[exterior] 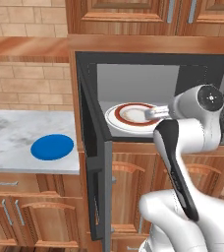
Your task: Pick the marshmallow from the counter and place it in the microwave. Then turn on the microwave.
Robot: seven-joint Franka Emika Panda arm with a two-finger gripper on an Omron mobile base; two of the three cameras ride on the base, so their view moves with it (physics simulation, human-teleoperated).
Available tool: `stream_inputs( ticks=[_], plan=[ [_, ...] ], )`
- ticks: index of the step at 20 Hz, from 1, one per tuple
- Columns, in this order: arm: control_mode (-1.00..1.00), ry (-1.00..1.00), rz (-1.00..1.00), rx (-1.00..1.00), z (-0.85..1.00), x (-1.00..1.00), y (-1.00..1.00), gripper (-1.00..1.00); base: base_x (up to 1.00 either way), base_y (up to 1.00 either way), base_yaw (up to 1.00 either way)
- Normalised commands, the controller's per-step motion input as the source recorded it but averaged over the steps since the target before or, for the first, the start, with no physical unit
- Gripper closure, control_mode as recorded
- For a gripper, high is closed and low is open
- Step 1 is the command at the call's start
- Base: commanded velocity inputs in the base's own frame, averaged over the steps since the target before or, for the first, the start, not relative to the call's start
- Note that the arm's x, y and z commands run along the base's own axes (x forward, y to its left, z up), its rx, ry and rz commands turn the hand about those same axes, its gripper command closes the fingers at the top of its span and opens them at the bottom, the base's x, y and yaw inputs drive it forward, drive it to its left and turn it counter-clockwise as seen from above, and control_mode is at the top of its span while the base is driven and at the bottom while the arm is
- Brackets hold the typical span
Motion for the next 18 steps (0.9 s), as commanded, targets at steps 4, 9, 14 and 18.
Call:
stream_inputs(
  ticks=[4, 9, 14, 18],
  plan=[
    [-1.0, 0.02, 0.0, 0.0, -0.1, 0.24, 0.07, 1.0, 0.0, 0.0, 0.0],
    [-1.0, 0.01, 0.0, 0.0, -0.11, 0.22, 0.05, 1.0, 0.0, 0.0, 0.0],
    [-1.0, 0.01, 0.0, 0.0, -0.11, 0.23, 0.02, 1.0, 0.0, 0.0, 0.0],
    [-1.0, 0.01, 0.0, -0.01, -0.13, 0.24, 0.03, 1.0, 0.0, 0.0, 0.0]
  ],
)
